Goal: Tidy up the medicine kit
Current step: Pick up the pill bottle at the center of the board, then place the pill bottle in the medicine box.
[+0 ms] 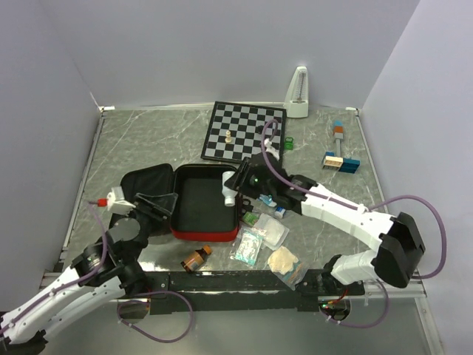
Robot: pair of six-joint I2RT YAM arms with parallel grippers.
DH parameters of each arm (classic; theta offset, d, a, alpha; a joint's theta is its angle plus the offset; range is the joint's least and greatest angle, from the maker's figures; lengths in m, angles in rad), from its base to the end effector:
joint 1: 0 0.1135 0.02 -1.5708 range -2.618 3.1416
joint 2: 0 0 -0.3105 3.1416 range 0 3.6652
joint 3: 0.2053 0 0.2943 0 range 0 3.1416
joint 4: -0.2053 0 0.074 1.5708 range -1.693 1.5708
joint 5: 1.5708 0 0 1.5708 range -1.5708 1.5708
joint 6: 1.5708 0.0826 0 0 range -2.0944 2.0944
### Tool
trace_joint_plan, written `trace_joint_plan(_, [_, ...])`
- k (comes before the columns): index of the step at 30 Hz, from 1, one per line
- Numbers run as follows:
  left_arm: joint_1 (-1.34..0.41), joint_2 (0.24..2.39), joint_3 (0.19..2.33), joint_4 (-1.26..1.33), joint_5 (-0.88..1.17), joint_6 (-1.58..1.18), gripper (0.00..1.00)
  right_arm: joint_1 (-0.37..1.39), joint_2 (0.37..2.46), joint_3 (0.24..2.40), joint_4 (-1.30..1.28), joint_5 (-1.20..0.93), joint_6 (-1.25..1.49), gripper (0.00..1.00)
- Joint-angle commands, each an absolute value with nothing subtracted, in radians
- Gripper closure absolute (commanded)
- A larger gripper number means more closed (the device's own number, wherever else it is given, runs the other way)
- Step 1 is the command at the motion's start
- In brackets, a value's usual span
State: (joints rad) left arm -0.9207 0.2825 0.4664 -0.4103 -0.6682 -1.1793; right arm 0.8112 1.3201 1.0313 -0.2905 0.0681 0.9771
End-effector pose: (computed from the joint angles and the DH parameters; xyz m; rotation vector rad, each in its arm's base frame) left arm 0.1191 -0.0720 0.2806 -0.7154 1.6978 -0.9192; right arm 0.2569 0.2623 0.3041 0.2338 2.2979 0.9245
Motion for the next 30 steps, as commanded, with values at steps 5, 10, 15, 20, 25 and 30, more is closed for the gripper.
trace_joint_plan(5, [-0.923, 0.227, 0.498, -0.541, -0.923, -1.328, 0.39, 0.858, 1.538, 1.236, -0.483, 0.276, 1.557, 1.0])
trace_joint_plan(10, [-0.923, 0.299, 0.56, -0.653, -0.954, -1.377, 0.38, 0.845, 1.722, 1.342, -0.543, 0.189, 1.664, 1.0])
trace_joint_plan(15, [-0.925, 0.298, 0.565, -0.644, -0.95, -1.365, 0.39, 0.845, 1.83, 1.416, -0.559, 0.184, 1.689, 1.0])
trace_joint_plan(20, [-0.923, 0.272, 0.54, -0.609, -0.928, -1.333, 0.4, 0.847, 1.934, 1.537, -0.567, 0.161, 1.606, 1.0])
trace_joint_plan(25, [-0.923, 0.281, 0.543, -0.638, -0.925, -1.356, 0.41, 0.854, 2.009, 1.572, -0.554, 0.124, 1.582, 0.85])
trace_joint_plan(30, [-0.923, 0.279, 0.535, -0.644, -0.92, -1.361, 0.41, 0.868, 2.051, 1.608, -0.529, 0.106, 1.539, 0.48])
